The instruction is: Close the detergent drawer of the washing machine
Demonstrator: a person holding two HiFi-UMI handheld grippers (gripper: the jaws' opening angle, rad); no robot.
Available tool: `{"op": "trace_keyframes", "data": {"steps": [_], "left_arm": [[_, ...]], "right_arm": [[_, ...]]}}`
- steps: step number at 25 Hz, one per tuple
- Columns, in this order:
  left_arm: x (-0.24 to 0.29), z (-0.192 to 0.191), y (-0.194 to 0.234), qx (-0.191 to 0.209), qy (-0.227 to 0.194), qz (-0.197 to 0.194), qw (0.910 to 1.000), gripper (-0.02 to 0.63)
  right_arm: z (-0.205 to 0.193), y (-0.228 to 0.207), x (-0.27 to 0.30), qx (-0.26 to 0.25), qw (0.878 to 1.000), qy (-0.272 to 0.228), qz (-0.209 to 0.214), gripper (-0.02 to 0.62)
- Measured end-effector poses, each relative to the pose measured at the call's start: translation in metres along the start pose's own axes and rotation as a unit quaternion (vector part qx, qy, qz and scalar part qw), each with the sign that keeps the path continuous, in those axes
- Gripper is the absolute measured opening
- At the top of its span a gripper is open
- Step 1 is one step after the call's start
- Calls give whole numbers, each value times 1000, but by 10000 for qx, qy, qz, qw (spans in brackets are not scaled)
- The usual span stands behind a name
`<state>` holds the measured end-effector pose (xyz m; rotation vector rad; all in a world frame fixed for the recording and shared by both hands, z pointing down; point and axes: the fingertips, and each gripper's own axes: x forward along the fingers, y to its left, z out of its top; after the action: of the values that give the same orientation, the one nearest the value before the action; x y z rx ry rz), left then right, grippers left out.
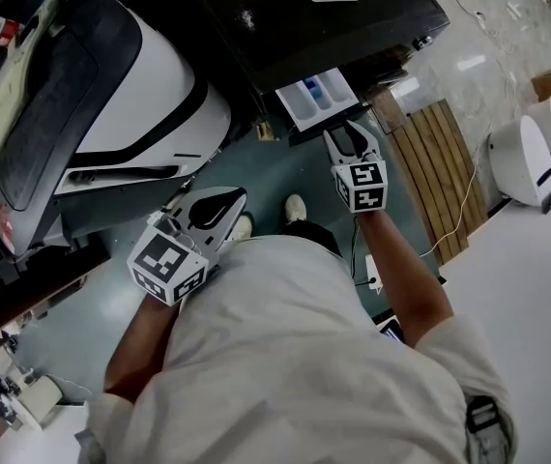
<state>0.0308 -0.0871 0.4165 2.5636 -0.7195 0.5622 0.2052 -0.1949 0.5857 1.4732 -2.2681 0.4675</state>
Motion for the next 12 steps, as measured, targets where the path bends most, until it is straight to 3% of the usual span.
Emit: {"op": "trace_keyframes", "data": {"steps": [12], "left_arm": [[-3,4,9,-41,-44,102,9999,-3]], "right_arm": [[11,1,17,-31,10000,-3,74,161]]}}
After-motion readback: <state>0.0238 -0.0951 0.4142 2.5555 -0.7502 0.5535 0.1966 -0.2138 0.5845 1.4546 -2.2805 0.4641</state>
